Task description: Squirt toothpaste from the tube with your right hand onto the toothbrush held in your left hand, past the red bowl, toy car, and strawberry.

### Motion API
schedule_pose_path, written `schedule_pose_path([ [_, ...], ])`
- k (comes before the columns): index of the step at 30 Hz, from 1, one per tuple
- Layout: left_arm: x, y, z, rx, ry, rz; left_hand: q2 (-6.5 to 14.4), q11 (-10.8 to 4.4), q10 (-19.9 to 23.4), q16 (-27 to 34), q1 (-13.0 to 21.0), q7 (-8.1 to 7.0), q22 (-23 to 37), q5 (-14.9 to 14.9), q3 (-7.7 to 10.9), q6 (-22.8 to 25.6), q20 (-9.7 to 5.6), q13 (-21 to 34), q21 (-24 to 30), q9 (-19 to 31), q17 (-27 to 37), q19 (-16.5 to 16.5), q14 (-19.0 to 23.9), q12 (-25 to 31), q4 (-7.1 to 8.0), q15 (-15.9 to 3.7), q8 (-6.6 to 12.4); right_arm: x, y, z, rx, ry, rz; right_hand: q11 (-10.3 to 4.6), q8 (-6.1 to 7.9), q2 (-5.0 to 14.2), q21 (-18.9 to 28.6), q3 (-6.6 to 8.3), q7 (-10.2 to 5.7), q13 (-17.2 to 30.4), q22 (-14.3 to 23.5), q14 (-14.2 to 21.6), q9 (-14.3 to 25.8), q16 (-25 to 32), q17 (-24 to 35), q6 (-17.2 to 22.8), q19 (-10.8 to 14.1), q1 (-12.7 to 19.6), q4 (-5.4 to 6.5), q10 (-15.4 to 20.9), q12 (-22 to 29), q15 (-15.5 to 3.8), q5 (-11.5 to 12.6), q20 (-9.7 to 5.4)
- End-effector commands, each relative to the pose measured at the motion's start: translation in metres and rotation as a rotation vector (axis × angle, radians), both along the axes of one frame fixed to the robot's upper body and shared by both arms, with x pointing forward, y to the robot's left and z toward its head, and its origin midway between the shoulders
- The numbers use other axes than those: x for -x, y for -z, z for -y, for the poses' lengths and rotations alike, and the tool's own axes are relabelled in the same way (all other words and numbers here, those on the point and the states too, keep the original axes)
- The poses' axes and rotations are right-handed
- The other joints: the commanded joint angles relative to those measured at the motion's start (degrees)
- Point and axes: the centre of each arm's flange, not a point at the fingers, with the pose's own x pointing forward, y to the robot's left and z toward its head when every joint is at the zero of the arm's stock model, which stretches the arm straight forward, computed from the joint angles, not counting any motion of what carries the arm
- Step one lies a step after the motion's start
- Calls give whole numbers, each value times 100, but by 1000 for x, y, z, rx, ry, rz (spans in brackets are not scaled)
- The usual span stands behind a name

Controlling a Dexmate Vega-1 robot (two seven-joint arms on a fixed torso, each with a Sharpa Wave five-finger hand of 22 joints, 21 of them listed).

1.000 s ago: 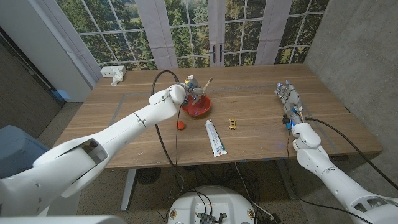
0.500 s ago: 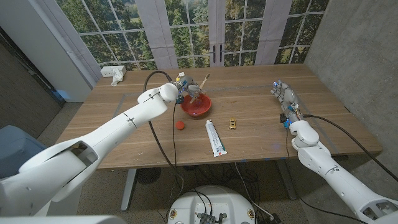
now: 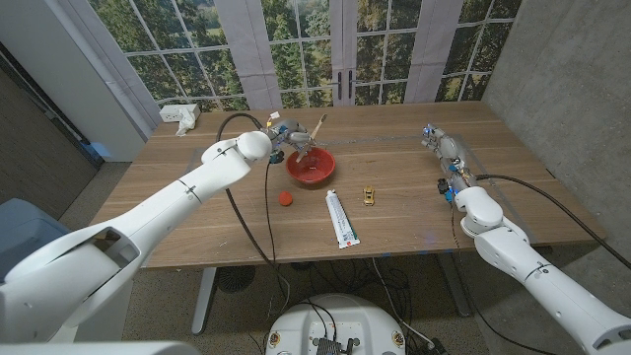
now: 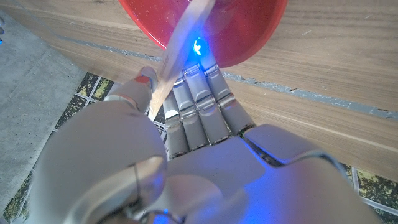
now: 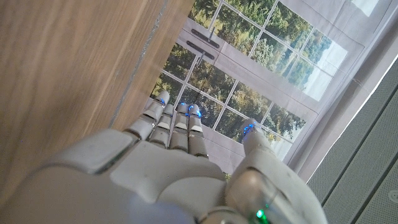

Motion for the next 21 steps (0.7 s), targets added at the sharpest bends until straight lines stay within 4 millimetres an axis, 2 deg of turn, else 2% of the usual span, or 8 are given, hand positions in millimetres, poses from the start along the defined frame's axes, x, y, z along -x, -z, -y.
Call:
schedule_pose_path([
  [1, 6, -4, -12, 30, 49, -9, 494, -625, 598, 26, 584, 74, 18, 2, 18, 89, -324, 52, 71, 36, 42, -22, 286, 28, -11, -622, -13, 23, -5, -20, 106, 49, 11, 0, 29, 29, -19, 32, -18, 29, 10, 52, 11, -2, 5, 53, 33, 36, -42, 61, 35, 1, -4, -5],
  [21, 15, -5, -28, 67, 108, -39, 488, -621, 627, 28, 595, 86, 44, -3, 27, 107, -330, 81, 247, 67, 143, -76, 282, 10, -6, -621, -47, 52, -8, -44, 240, 126, 6, -19, 20, 19, -81, 70, -32, 31, 11, 65, 15, -17, -9, 67, 56, 172, -134, 71, 21, -21, 31, 0],
])
